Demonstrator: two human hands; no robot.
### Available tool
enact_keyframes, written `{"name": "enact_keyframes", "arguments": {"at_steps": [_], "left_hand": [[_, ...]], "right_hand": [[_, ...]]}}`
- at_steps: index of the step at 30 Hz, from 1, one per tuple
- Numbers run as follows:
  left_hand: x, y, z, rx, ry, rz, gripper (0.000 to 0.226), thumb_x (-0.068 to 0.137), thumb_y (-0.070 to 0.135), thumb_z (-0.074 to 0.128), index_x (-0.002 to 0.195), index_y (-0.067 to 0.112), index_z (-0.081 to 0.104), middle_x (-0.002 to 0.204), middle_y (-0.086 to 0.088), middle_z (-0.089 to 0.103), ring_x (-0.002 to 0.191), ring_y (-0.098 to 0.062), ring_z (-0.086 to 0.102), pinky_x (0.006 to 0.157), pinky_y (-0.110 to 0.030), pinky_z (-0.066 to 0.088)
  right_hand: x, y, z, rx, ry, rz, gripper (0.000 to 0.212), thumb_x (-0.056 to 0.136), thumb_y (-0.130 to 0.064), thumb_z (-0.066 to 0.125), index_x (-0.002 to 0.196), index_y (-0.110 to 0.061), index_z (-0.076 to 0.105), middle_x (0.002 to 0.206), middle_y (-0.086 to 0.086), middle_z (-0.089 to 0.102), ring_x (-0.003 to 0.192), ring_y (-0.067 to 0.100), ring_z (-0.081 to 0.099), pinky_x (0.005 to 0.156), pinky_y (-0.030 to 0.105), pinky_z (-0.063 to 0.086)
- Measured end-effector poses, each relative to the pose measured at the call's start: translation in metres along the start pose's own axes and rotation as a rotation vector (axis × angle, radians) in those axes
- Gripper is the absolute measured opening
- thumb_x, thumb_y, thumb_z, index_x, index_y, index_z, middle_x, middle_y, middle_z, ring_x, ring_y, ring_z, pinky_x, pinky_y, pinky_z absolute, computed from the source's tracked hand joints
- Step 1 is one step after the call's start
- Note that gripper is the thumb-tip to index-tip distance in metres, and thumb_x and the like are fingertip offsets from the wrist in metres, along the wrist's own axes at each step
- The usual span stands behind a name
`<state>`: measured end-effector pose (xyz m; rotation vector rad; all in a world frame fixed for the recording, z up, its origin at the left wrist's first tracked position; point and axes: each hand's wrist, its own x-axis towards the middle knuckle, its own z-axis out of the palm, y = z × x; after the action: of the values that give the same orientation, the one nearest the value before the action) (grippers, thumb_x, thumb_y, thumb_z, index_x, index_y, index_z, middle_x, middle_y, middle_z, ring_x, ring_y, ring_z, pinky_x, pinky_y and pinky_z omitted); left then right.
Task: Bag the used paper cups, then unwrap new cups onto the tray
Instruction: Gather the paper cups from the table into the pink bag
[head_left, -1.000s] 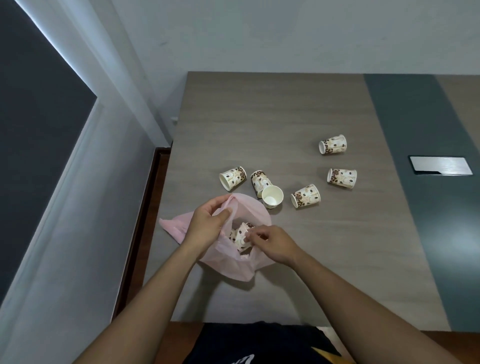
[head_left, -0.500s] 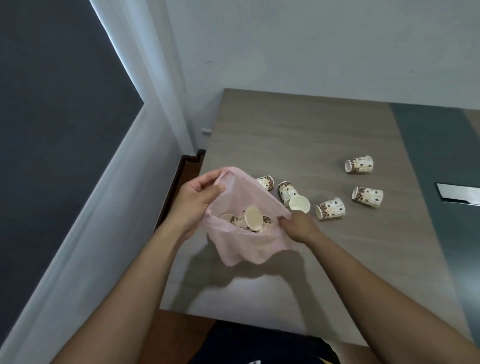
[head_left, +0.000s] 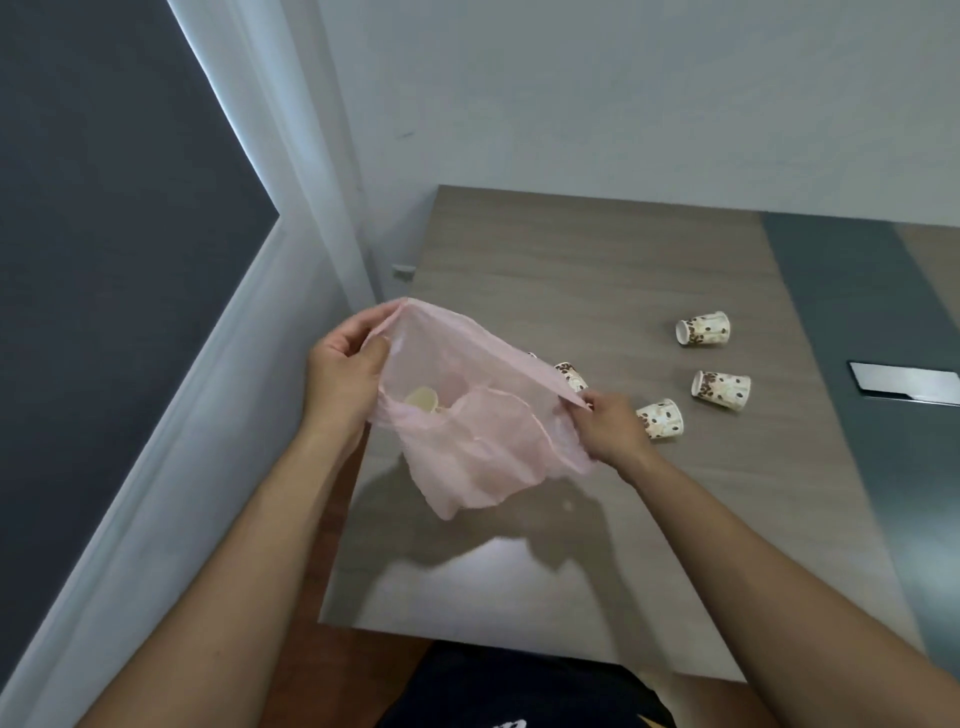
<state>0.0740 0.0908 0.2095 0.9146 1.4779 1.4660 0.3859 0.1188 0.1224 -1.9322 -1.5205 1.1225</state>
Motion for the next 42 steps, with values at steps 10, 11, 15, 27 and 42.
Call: {"name": "enact_keyframes", "arguments": {"at_steps": [10,11,15,27,42], "left_hand": [[0.005,-0.062,0.027,0.188,-0.126,-0.207,0.050,0.096,-0.012,0.052,0.060,0.021,0.066,0.132,0.009,0.083,0.133,-0.019,0.072,0.126,-0.052,0.048],[0.008,-0.067,0.027,0.194,-0.122,-0.237,0.053,0.095,-0.013,0.051,0.058,0.020,0.067,0.132,0.009,0.083,0.134,-0.020,0.072,0.126,-0.049,0.048],[0.018,-0.083,0.034,0.257,-0.109,-0.300,0.061,0.096,-0.015,0.049,0.058,0.020,0.081,0.133,0.004,0.082,0.132,-0.021,0.072,0.113,-0.038,0.055],[0.016,-0.096,0.091,0.647,-0.355,-0.356,0.057,0.098,-0.004,0.041,0.083,0.015,0.092,0.135,0.003,0.081,0.125,-0.014,0.071,0.093,-0.014,0.048],[-0.010,-0.122,0.107,0.725,-0.476,-0.406,0.069,0.094,-0.009,0.036,0.078,0.028,0.092,0.133,0.005,0.080,0.128,-0.017,0.071,0.117,-0.035,0.055]], "right_hand": [[-0.010,0.084,-0.024,-0.050,-0.185,0.176,0.040,0.101,-0.046,0.074,0.072,-0.021,0.083,0.059,-0.003,0.051,0.046,0.011,0.034,0.042,0.023,0.027],[-0.012,0.094,-0.029,-0.052,-0.206,0.202,0.050,0.099,-0.054,0.075,0.064,-0.017,0.074,0.060,-0.001,0.047,0.050,0.014,0.033,0.043,0.027,0.027],[-0.015,0.122,-0.042,-0.062,-0.289,0.247,0.066,0.096,-0.062,0.073,0.060,-0.006,0.071,0.057,0.000,0.038,0.054,0.017,0.033,0.047,0.029,0.032],[0.026,0.174,-0.058,-0.243,-0.203,0.296,0.055,0.109,-0.051,0.057,0.069,-0.014,0.061,0.074,0.009,0.065,0.078,0.031,0.063,0.062,0.033,0.040],[0.095,0.126,-0.016,-0.050,-0.276,0.177,0.043,0.110,-0.024,0.053,0.153,-0.021,0.058,0.129,0.001,0.067,0.119,0.024,0.066,0.104,0.031,0.048]]}}
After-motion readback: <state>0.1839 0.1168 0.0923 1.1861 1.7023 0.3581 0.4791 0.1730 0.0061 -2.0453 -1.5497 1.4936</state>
